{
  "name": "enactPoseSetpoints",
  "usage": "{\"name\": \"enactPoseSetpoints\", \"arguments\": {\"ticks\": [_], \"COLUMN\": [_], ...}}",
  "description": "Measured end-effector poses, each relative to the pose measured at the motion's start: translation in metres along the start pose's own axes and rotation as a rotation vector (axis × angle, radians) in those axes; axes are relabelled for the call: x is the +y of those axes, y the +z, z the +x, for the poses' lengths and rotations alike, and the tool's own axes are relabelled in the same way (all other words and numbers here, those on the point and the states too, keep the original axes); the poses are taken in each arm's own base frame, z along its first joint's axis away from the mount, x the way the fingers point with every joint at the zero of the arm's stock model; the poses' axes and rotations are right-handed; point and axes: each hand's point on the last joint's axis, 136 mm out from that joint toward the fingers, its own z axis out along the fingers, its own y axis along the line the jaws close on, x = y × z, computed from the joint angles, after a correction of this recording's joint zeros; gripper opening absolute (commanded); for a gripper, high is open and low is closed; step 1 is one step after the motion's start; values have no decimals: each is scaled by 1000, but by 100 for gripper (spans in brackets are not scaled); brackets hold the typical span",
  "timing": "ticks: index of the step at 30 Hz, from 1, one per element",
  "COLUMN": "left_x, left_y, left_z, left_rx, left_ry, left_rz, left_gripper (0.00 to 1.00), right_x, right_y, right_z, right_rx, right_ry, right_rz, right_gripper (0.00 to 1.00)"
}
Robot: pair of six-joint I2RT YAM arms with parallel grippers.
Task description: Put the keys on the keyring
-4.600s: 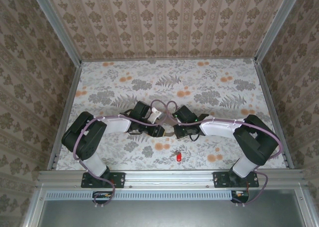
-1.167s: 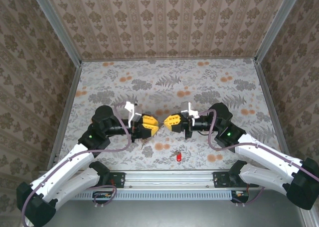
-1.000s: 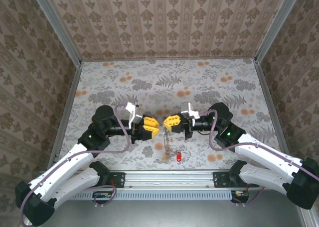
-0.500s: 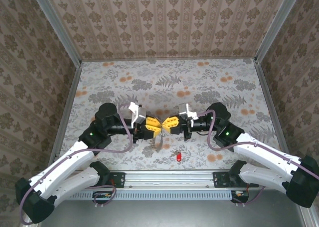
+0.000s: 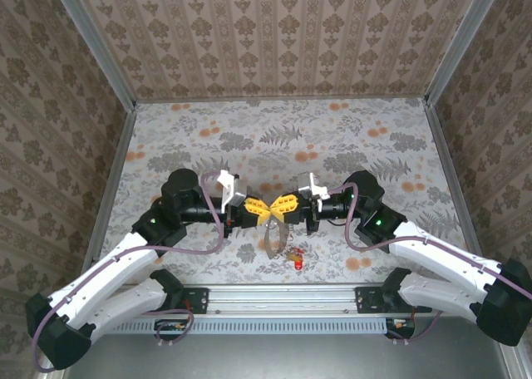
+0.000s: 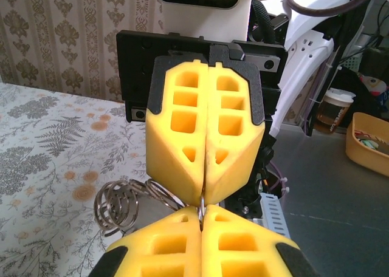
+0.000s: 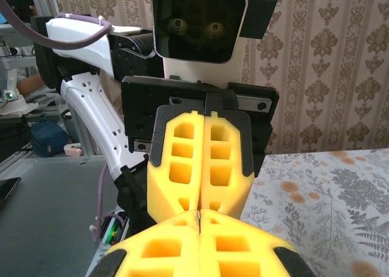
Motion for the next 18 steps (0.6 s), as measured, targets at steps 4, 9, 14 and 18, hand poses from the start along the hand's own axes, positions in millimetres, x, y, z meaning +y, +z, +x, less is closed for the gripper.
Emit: {"name": "enactPoseSetpoints", "arguments": {"ticks": [4, 9, 14, 18], "left_x": [-2, 1, 3, 5], "left_y": [0, 0, -1, -1], "left_z": [3, 9, 12, 16], "left_rx": [12, 32, 45, 58], "left_ry": [10, 10, 11, 16], "left_rz": [-3, -29, -40, -55], "left_gripper": [0, 0, 0, 0], "right_x": [-6, -3, -4, -21], "right_y": [-1, -19, -46, -60], "right_z": [1, -21, -28, -2], "right_rx": [6, -36, -47, 43], "right_ry": [12, -19, -5, 98], "right_rz": [42, 132, 266, 405], "right_gripper": [42, 53, 63, 70]}}
